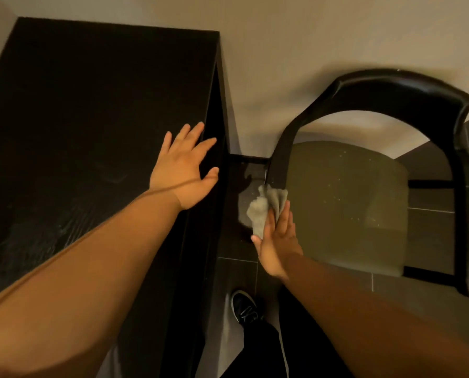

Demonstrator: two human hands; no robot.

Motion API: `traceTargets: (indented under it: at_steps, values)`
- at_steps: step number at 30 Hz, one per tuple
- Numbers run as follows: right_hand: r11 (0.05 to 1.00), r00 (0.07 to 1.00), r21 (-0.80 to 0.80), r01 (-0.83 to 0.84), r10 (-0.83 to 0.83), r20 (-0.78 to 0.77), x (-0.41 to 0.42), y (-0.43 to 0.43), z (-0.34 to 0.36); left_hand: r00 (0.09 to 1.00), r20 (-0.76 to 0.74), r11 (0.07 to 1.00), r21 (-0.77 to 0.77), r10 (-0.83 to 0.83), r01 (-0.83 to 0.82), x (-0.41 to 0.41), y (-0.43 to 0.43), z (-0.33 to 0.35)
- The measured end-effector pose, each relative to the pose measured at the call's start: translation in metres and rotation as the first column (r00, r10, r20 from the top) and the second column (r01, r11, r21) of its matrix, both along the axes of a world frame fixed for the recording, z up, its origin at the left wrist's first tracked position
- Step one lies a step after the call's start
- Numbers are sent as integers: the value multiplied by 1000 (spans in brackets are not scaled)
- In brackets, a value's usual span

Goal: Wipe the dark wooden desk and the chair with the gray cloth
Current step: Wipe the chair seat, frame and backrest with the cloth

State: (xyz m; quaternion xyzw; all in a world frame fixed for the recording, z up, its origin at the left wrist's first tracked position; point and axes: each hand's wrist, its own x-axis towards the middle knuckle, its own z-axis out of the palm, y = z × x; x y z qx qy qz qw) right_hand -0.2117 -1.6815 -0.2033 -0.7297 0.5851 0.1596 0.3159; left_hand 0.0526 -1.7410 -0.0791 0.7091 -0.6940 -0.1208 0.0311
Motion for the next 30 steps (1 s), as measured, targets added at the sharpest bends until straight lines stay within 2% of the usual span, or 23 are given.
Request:
traceTargets:
  at_steps: [3, 7, 8, 11, 14, 17, 20, 22, 24, 25, 28, 30]
  values:
    - [994, 998, -84, 66, -66, 13, 14, -46, -3, 999, 51, 1000, 0, -2, 2, 2, -3, -12]
    - [986, 987, -84, 145, -138, 88, 18, -63, -10, 999, 50, 1000, -7, -3, 4, 2, -3, -13]
    - [988, 987, -86, 125, -115, 108, 16, -52, -14, 999, 49, 1000, -2, 7, -7, 1, -4, -12]
    - [985, 990, -125, -120, 128, 58, -5, -2, -23, 999, 48, 999, 32, 23, -24, -1, -5, -9]
    - [976, 972, -83, -202, 210, 104, -24, 4, -27, 999, 45, 998, 49, 22, -25, 1, -5, -6]
    - [961, 976, -193, -196, 211, 58, -12, -58, -30, 1000, 11, 999, 38, 20, -20, 2, -7, -8]
    - [979, 997, -197, -59, 68, 39, 10, -108, -26, 1000, 10, 999, 42, 11, -11, 4, -11, -9]
    - [977, 998, -209, -46, 54, 33, 16, -94, -22, 1000, 12, 999, 46, 8, -9, 5, -12, -8]
    - [960, 992, -252, -120, 127, 13, 12, -49, -18, 1000, 10, 999, 49, 17, -17, 6, -10, -8]
    - [958, 988, -253, -134, 150, 47, 5, -25, -17, 1000, 11, 998, 55, 19, -20, 6, -10, -7]
    - [987, 982, -67, -146, 153, 115, -16, 1, -16, 1000, -1, 998, 64, 22, -22, 5, -10, -5]
    - [986, 981, -86, -141, 150, 120, -17, -25, -24, 1000, -11, 998, 54, 20, -20, 4, -12, -4]
